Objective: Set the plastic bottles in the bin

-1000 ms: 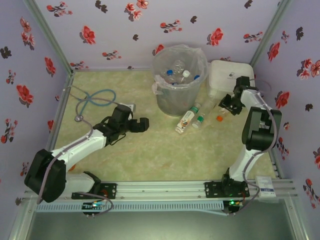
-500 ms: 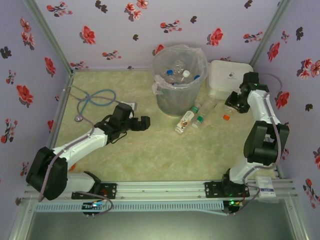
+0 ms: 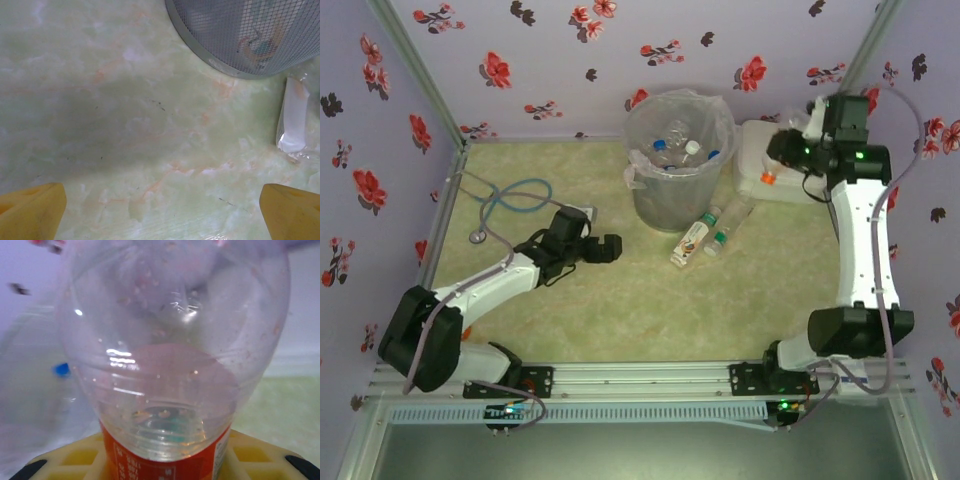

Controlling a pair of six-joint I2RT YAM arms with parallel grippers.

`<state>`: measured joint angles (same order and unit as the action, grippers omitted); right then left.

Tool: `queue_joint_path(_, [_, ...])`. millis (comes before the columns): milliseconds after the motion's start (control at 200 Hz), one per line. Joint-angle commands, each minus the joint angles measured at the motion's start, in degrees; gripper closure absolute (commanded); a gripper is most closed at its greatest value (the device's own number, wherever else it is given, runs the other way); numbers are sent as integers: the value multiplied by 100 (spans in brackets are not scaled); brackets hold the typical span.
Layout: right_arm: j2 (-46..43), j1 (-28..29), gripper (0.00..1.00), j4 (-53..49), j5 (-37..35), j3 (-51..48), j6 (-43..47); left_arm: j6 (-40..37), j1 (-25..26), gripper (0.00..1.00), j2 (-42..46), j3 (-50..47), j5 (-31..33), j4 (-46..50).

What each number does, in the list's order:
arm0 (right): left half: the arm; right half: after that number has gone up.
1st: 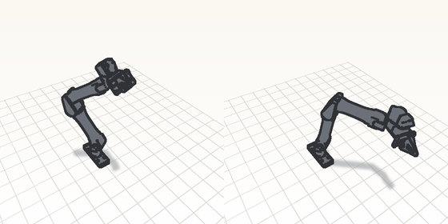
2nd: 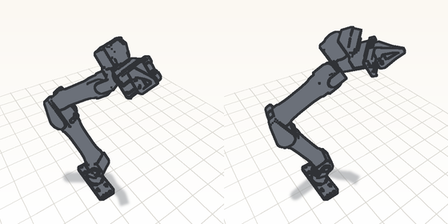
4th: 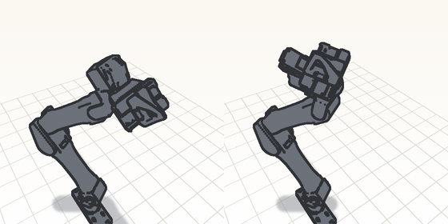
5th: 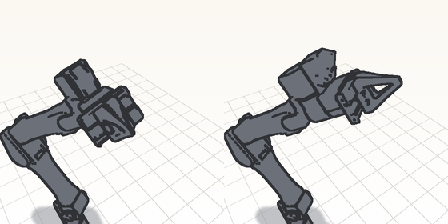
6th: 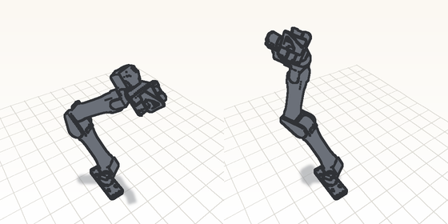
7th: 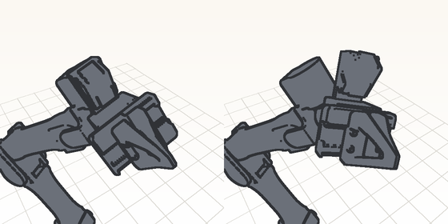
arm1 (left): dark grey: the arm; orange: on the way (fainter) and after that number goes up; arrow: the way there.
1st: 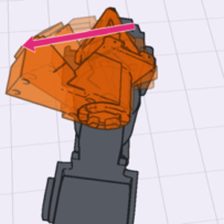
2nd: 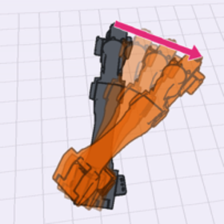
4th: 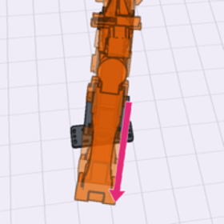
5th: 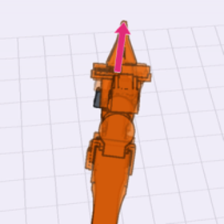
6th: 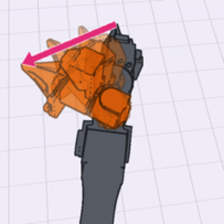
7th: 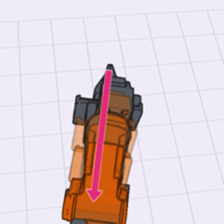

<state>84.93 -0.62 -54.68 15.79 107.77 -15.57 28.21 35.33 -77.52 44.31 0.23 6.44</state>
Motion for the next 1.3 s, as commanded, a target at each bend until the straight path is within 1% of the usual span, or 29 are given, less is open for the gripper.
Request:
queue_joint_path(0, [485,323,89,-285,145,955,30,-175,-35,0,-9,221,-69,-41])
queue_joint_path(65, [892,702,90,-362,-77,1607,166,-192,-35,0,-26,287,-65,30])
queue_joint_path(120, [1272,1059,90,-422,-595,2194,361,-182,-35,0,-42,313,-75,76])
queue_joint_path(155, [1527,1241,90,-434,-797,2524,481,-161,-35,0,-52,315,-104,72])
queue_joint_path(250, [2265,1509,90,-538,-848,3478,569,-75,-33,0,-79,322,-193,47])
queue_joint_path(330, [2780,1701,91,-608,-907,4003,718,-30,-35,0,-72,339,-216,61])
queue_joint_path(450, [3250,2022,94,-432,-1346,4263,1393,-21,-31,0,16,367,-208,110])
queue_joint_path(540, [3493,2050,94,-368,-1407,4270,1641,-55,-34,0,28,419,-212,186])
queue_joint_path(645, [3767,2049,93,-492,-1483,4269,1932,-53,-33,0,-22,494,-223,231])
queue_joint_path(780, [4030,2032,89,-537,-1691,4141,2274,9,-27,0,-44,525,-252,186])
queue_joint_path(825, [4106,2014,85,-597,-1681,4142,2357,9,-28,0,-60,550,-252,199])
queue_joint_path(910, [4212,2005,62,-796,-1559,4229,2410,-26,-35,0,-112,619,-260,241])
queue_joint_path(1065, [4178,2031,35,-984,-1377,4252,2314,-4,-13,0,-141,681,-311,264])
queue_joint_path(1175, [4039,2033,23,-934,-1351,4242,2254,-34,4,0,-132,701,-333,324])
queue_joint_path(1300, [3827,2038,21,-818,-1253,4244,2071,-89,0,0,-185,793,-331,430])
